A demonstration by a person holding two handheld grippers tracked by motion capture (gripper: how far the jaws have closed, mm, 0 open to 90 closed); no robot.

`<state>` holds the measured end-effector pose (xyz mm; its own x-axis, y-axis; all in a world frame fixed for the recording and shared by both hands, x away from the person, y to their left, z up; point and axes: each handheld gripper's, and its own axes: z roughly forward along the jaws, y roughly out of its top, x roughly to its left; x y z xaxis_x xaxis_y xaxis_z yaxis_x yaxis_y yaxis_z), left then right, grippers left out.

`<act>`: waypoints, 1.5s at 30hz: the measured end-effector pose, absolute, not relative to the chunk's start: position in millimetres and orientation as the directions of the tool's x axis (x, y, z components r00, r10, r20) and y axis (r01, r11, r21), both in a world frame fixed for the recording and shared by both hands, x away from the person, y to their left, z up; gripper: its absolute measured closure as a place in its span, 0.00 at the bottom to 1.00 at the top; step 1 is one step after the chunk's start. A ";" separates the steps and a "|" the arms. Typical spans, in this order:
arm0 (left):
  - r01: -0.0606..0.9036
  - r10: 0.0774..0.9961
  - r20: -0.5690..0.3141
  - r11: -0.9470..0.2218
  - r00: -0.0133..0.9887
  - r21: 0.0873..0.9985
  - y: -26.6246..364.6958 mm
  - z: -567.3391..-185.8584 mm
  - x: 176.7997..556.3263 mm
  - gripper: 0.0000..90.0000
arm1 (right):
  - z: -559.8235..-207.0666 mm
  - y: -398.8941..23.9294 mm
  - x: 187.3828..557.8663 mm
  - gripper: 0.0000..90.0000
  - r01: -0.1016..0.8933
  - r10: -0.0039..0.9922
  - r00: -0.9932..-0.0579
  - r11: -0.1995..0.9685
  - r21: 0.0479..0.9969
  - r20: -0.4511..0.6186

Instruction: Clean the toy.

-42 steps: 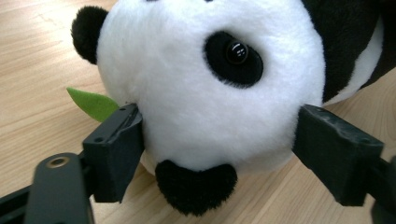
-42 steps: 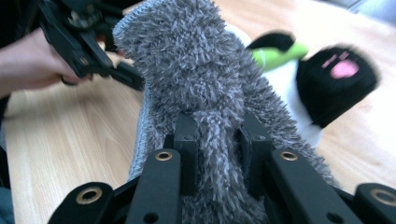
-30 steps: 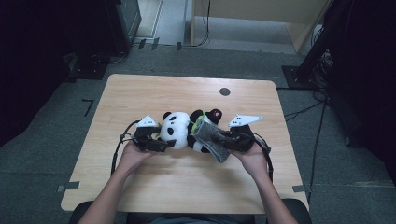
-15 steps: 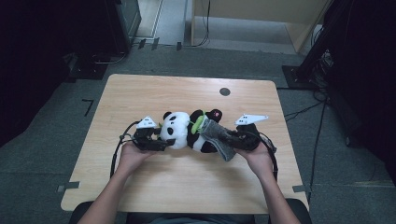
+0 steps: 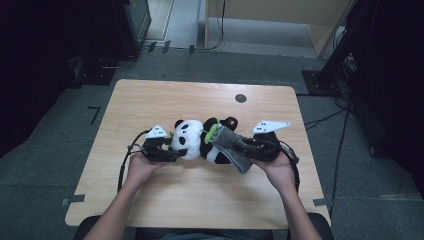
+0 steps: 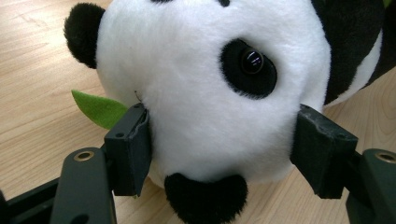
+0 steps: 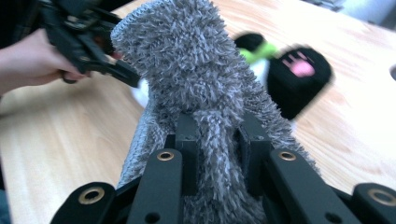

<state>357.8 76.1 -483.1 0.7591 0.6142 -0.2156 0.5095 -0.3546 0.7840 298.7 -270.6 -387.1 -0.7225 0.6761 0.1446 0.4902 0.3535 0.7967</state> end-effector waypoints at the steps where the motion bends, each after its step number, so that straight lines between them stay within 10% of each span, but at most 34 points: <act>1: 0.510 0.614 -0.216 -0.354 0.759 0.784 76.1 -483.1 357.8 0.32 | -384.4 -266.0 296.7 0.83 0.484 0.665 -0.733 0.362 0.797 0.142; 23: 0.512 0.618 -0.215 -0.355 0.756 0.782 76.2 -481.1 357.4 0.32 | -425.9 -146.5 288.0 0.83 0.427 0.450 -0.878 0.583 0.691 0.163; 45: 0.515 0.626 -0.214 -0.350 0.750 0.782 76.1 -482.0 355.6 0.33 | -458.0 -156.9 302.3 0.83 0.478 0.577 -0.813 0.577 0.662 0.084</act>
